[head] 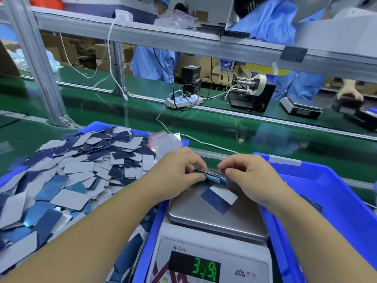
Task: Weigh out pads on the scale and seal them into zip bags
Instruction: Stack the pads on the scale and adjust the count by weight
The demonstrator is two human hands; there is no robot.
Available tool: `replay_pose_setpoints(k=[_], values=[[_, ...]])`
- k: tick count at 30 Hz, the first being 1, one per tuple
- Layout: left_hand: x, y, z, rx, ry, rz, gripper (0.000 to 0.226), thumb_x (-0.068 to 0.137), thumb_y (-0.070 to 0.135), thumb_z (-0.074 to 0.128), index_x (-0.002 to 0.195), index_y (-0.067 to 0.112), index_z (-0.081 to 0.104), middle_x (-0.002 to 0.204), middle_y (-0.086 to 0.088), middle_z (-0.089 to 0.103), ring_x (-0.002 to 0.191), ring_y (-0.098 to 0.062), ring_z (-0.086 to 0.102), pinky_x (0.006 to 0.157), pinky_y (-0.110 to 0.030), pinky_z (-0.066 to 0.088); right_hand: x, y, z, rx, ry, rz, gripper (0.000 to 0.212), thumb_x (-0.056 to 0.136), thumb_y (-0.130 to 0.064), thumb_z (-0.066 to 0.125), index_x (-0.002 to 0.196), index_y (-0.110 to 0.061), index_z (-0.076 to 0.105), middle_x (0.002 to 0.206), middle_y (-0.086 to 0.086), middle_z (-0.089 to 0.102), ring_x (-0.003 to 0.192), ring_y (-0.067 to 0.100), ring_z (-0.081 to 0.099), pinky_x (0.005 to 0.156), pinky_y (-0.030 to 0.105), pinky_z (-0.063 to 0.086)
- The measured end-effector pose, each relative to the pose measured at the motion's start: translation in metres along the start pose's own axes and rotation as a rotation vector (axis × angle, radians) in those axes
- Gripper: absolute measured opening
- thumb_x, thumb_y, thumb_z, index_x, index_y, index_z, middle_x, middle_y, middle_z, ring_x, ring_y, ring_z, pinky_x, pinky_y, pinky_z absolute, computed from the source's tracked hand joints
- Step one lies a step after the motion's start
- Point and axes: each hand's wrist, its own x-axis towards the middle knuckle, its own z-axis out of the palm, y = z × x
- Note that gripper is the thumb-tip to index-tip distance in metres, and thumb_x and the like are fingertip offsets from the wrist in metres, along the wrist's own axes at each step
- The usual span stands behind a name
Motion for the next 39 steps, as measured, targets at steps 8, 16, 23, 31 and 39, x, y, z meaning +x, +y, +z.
replay_pose_setpoints(k=[8, 16, 23, 31, 39], values=[[0.002, -0.008, -0.010, 0.013, 0.115, -0.079, 0.010, 0.092, 0.029, 0.069, 0.097, 0.036, 0.063, 0.087, 0.014, 0.062, 0.082, -0.007, 0.055, 0.070, -0.005, 0.037, -0.006, 0.008, -0.009, -0.375, -0.188, 0.093, 0.024, 0.075, -0.052, 0.076, 0.076, -0.031, 0.064, 0.074, -0.020, 0.067, 0.059, -0.006, 0.054, 0.048, 0.010, 0.040], [0.004, -0.011, -0.006, -0.053, 0.119, -0.051, 0.012, 0.090, 0.029, 0.071, 0.100, 0.036, 0.068, 0.086, 0.009, 0.066, 0.070, -0.004, 0.051, 0.065, -0.008, 0.038, -0.003, 0.011, -0.009, -0.241, -0.135, 0.135, 0.017, 0.077, -0.032, 0.080, 0.076, -0.027, 0.063, 0.063, -0.020, 0.064, 0.051, -0.004, 0.052, 0.050, 0.016, 0.039], [0.000, -0.005, -0.005, -0.102, 0.031, 0.000, 0.018, 0.088, 0.022, 0.074, 0.097, 0.038, 0.074, 0.079, 0.034, 0.064, 0.067, 0.009, 0.055, 0.067, -0.003, 0.038, 0.002, 0.011, -0.014, -0.128, 0.163, 0.084, 0.011, 0.084, -0.030, 0.073, 0.079, -0.036, 0.065, 0.070, -0.013, 0.065, 0.057, -0.001, 0.053, 0.047, 0.011, 0.035], [0.000, -0.004, 0.001, -0.150, 0.012, -0.019, 0.043, 0.082, 0.018, 0.081, 0.113, 0.044, 0.065, 0.082, 0.015, 0.069, 0.061, 0.001, 0.054, 0.067, -0.010, 0.044, -0.002, 0.002, -0.001, 0.144, 0.026, -0.028, 0.023, 0.094, -0.023, 0.066, 0.085, -0.042, 0.074, 0.066, -0.019, 0.066, 0.059, -0.002, 0.052, 0.057, 0.014, 0.041], [0.000, -0.006, -0.001, -0.071, -0.067, 0.025, 0.025, 0.085, 0.024, 0.078, 0.100, 0.043, 0.073, 0.062, 0.016, 0.054, 0.056, -0.001, 0.045, 0.056, -0.011, 0.037, -0.002, -0.003, 0.002, 0.235, -0.026, -0.058, 0.041, 0.097, -0.007, 0.057, 0.091, -0.046, 0.071, 0.070, -0.022, 0.068, 0.058, -0.006, 0.056, 0.053, 0.009, 0.041]])
